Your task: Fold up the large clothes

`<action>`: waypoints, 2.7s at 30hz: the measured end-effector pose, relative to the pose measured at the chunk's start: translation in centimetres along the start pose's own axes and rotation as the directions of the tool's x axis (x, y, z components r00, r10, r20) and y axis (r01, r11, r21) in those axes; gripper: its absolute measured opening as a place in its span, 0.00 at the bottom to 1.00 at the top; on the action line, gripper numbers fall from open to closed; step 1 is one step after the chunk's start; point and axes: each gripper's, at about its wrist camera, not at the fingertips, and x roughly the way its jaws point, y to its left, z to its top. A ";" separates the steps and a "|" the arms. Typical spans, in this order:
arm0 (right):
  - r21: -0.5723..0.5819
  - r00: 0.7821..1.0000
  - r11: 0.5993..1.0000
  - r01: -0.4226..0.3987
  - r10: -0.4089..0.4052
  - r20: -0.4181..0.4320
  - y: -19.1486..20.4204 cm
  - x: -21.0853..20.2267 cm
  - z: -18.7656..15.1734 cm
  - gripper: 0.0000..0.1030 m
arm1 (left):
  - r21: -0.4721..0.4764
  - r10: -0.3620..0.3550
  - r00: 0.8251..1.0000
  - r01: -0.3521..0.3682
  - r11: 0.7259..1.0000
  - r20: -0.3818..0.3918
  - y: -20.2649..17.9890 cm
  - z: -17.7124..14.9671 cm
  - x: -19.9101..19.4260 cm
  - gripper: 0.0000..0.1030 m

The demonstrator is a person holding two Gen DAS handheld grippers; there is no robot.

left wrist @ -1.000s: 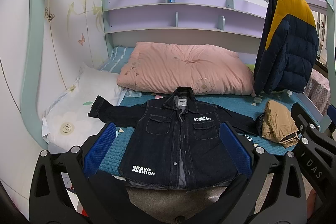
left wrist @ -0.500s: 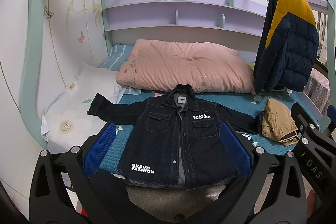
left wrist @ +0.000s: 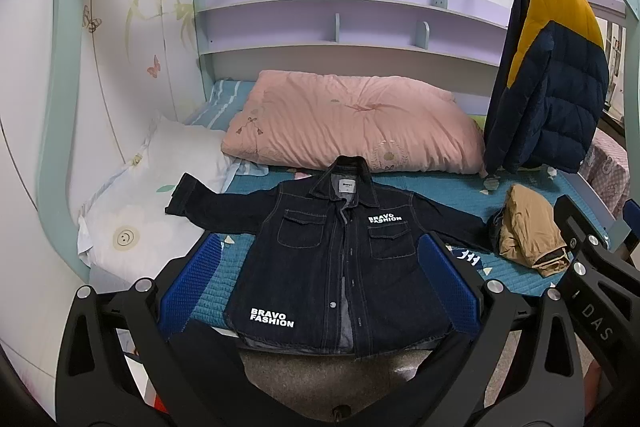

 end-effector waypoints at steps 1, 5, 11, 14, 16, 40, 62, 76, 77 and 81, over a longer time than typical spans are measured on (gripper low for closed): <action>0.000 1.000 1.000 -0.001 0.001 0.000 0.0 0.0 0.0 0.93 | 0.001 0.001 1.000 -0.001 1.000 0.001 -0.1 0.0 0.0 0.96; 0.000 1.000 1.000 -0.003 0.003 -0.001 0.0 0.0 0.1 0.93 | 0.001 0.000 1.000 0.000 1.000 0.003 0.1 0.1 0.0 0.96; 0.001 1.000 1.000 0.003 -0.003 -0.011 -0.1 0.2 0.0 0.93 | 0.001 -0.002 1.000 0.002 1.000 -0.001 0.0 0.0 0.1 0.96; -0.001 1.000 1.000 0.005 -0.005 -0.017 -0.1 0.4 0.2 0.93 | 0.002 -0.002 1.000 0.002 1.000 -0.003 0.1 0.0 0.3 0.96; -0.002 1.000 1.000 0.004 -0.004 -0.019 0.0 0.5 0.3 0.93 | 0.001 -0.003 1.000 0.003 1.000 -0.005 0.1 -0.1 0.3 0.96; -0.081 0.974 0.996 -0.026 0.006 -0.227 8.4 12.6 2.7 0.93 | -0.040 -0.017 0.966 0.007 0.999 -0.260 6.0 4.1 14.2 0.95; -0.081 0.783 0.922 -0.379 0.273 -0.560 29.2 34.4 -3.1 0.93 | -0.227 0.038 0.838 -0.191 0.955 -0.545 24.2 0.9 38.3 0.95; -0.101 0.709 0.895 -0.435 0.271 -0.651 39.4 46.8 -7.5 0.91 | -0.272 0.024 0.877 -0.175 0.946 -0.480 36.6 2.6 47.3 0.95; -0.106 0.704 0.891 -0.441 0.270 -0.657 39.8 47.2 -7.7 0.90 | -0.278 0.019 0.877 -0.173 0.945 -0.480 37.4 2.6 48.0 0.95; -0.127 0.699 0.887 -0.444 0.254 -0.669 41.6 49.2 -9.0 0.90 | -0.326 -0.012 0.874 -0.169 0.930 -0.486 39.7 1.9 50.5 0.95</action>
